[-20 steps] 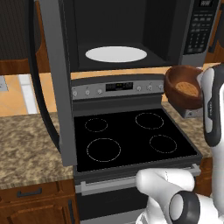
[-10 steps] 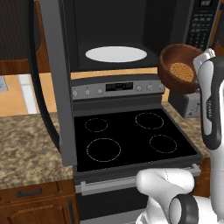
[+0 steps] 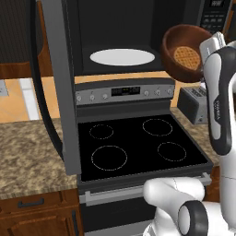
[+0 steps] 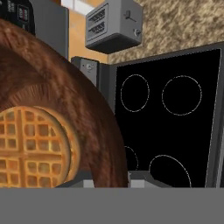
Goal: Open the microwave, place the bowl with waffle inside the microwave, then close the microwave door and turn it on.
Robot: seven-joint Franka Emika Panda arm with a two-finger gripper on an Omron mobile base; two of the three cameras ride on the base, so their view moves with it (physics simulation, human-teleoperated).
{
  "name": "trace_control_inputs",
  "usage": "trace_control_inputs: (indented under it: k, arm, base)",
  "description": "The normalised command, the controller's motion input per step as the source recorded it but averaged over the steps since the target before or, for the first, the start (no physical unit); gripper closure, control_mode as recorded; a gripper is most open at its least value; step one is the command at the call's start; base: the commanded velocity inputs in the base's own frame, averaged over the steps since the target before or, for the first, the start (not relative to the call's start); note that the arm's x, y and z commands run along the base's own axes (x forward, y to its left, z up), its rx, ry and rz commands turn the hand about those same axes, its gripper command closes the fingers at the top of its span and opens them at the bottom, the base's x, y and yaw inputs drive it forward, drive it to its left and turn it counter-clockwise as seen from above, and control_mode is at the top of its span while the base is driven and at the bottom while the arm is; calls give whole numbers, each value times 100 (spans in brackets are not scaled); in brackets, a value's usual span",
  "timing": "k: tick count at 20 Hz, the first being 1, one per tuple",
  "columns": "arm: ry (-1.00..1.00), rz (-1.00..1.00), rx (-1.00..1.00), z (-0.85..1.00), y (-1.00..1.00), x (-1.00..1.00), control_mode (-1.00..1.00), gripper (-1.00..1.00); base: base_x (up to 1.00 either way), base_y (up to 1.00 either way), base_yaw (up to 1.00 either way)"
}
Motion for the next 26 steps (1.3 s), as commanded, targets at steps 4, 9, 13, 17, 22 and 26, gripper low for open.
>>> trace_control_inputs:
  k: [4, 9, 13, 17, 22, 26]
  arm:
    - [-1, 0, 0, 21, 25, 3, -100, 100]
    - [0, 0, 0, -3, 35, 12, -100, 100]
    - [8, 5, 0, -9, 31, 45, -100, 100]
    - [8, 6, 0, 0, 28, 53, -100, 100]
    - [4, 1, 0, 0, 26, 66, -100, 100]
    - [0, 0, 0, 0, 6, 52, -100, 100]
  base:
    - [0, 0, 0]
    - [0, 0, 0]
    - [0, 0, 0]
    - [0, 0, 0]
    - [0, 0, 0]
    - [0, 0, 0]
